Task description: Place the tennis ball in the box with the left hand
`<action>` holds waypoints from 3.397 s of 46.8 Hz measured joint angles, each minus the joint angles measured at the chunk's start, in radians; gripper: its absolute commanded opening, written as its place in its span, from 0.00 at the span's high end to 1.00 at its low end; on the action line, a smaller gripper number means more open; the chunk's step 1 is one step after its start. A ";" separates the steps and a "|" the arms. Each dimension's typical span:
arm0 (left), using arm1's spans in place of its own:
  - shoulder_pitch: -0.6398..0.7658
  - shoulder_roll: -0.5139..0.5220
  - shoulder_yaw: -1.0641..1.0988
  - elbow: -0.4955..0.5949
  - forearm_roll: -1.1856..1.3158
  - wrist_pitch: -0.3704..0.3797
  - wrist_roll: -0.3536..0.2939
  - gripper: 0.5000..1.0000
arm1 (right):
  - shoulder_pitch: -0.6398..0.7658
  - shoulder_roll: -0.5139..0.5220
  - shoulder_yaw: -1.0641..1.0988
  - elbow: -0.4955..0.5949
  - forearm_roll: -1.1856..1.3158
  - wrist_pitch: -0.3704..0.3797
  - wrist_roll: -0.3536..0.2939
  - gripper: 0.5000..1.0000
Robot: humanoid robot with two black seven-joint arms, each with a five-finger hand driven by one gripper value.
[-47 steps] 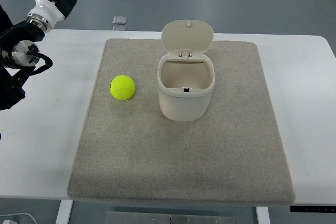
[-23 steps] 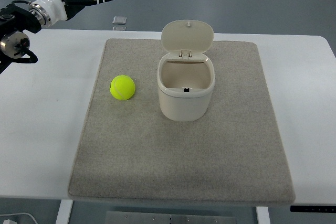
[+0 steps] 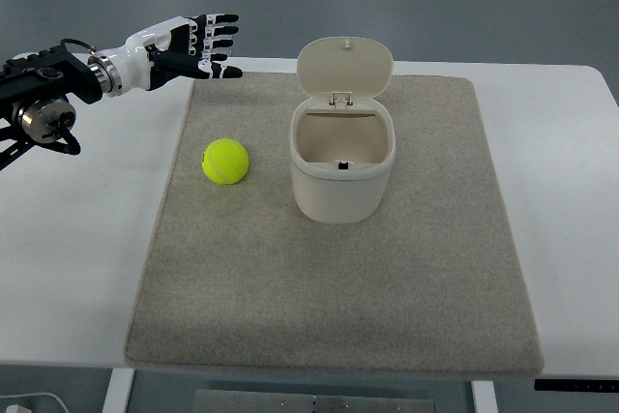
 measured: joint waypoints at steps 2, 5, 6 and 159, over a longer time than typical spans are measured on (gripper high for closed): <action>-0.006 0.001 0.004 0.000 0.025 -0.001 0.000 0.05 | 0.000 0.000 0.000 0.000 0.000 0.000 0.000 0.12; -0.008 0.004 0.007 -0.003 0.036 -0.004 0.000 0.05 | 0.000 0.000 0.000 0.000 0.000 0.000 0.000 0.12; -0.009 0.004 0.012 -0.006 0.037 -0.005 0.000 0.05 | 0.000 0.000 0.000 0.000 0.000 0.000 0.000 0.12; -0.033 0.080 0.241 -0.249 0.584 0.171 -0.002 0.11 | 0.000 0.000 0.000 0.000 0.000 0.000 0.000 0.12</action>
